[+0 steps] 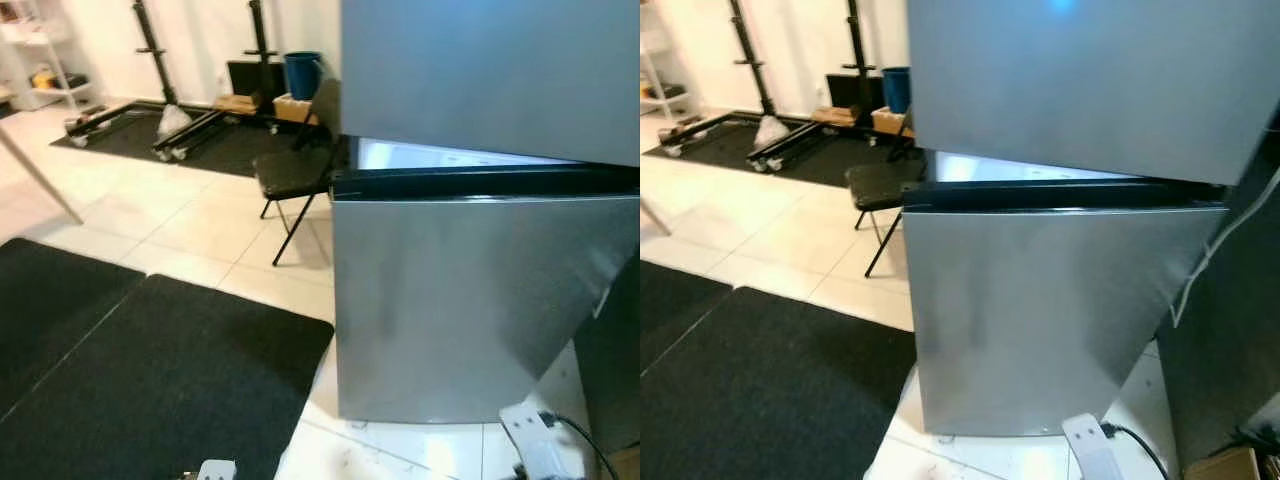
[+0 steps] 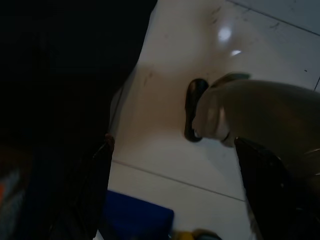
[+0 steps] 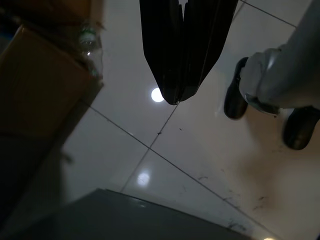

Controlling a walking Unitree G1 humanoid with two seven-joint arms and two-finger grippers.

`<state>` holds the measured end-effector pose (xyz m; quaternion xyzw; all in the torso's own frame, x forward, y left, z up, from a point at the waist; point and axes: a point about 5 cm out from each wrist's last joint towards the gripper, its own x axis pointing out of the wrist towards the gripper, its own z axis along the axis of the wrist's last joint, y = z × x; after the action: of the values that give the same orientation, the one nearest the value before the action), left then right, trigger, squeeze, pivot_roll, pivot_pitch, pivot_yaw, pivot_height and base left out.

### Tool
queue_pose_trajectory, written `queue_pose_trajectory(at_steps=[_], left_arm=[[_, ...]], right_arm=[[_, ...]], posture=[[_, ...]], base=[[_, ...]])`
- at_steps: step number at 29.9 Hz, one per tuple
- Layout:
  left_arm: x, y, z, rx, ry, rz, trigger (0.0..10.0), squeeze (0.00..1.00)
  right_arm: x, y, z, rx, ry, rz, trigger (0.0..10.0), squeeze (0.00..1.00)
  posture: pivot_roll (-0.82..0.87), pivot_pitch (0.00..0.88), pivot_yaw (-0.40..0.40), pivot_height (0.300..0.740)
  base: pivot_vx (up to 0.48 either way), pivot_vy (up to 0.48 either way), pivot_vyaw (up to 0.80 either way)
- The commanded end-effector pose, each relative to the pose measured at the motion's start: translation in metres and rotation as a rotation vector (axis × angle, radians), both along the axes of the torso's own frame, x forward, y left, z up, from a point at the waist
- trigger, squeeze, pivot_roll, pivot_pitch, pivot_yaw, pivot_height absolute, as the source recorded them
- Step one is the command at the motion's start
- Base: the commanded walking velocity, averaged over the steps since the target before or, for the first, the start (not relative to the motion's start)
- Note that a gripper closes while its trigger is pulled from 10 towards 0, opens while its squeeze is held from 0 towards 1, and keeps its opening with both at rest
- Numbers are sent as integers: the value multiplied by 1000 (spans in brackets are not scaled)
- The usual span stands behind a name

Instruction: Restocking fridge

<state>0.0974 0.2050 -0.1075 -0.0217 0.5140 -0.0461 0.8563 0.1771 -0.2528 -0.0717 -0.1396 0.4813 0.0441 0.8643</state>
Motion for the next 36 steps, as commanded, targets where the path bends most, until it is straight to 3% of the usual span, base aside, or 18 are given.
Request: queue_pose_trajectory(at_steps=[1, 8, 11, 13, 15, 17, 19, 25, 30, 32, 35, 36], left_arm=[[-4, -4, -2, -9, 26, -9, 10000, 0], [-4, -5, -2, -9, 26, -7, 10000, 0], [-6, -6, -3, -11, 31, -8, 10000, 0], [-6, -5, -3, -11, 31, -8, 10000, 0], [-7, -5, -3, -10, 32, -9, 10000, 0], [-7, -5, -3, -6, 33, -10, 10000, 0], [-8, -4, -3, -4, 33, -10, 10000, 0], [-13, -2, -3, 5, 38, -10, 10000, 0], [-19, -1, -4, 6, 46, -10, 10000, 0], [-27, 0, -5, 9, 58, -8, 10000, 0], [-32, 1, -6, 11, 64, -7, 10000, 0], [-35, 2, -6, 12, 67, -6, 10000, 0]], right_arm=[[6, 0, 3, -3, -23, 2, 10000, 0], [21, 4, 10, -7, -79, 12, 10000, 0], [53, 12, 29, 47, -224, 13, 10000, 0], [58, 13, 32, 52, -247, 18, 10000, 0], [75, 20, 44, 93, -313, 40, 10000, 0], [99, 29, 63, 123, -406, 78, 10000, 0], [107, 32, 70, 128, -437, 91, 10000, 0], [162, 52, 132, 153, -695, 177, 10000, 0], [177, 60, 157, 174, -785, 214, 10000, 0], [196, 69, 189, 182, -883, 252, 10000, 0], [203, 74, 204, 182, -921, 269, 10000, 0], [210, 79, 219, 176, -961, 279, 10000, 0]], posture=[[-87, 0, -21, 740], [-88, 0, -22, 740], [-89, 0, -22, 740], [-90, 0, -21, 740], [-89, 0, -22, 740], [-87, 0, -22, 740], [-85, 0, -22, 740], [-69, 0, -26, 740], [-56, 0, -29, 740], [-42, 11, -34, 740], [-33, 22, -36, 740], [-27, 30, -36, 740]], base=[[0, 0, 781], [0, 0, 784], [0, 0, 0], [0, 0, 0], [0, 0, 0], [0, 0, 0], [0, 0, 0], [0, 0, 0], [0, 0, 0], [0, 0, 0], [0, 0, 0], [0, 0, 0]])
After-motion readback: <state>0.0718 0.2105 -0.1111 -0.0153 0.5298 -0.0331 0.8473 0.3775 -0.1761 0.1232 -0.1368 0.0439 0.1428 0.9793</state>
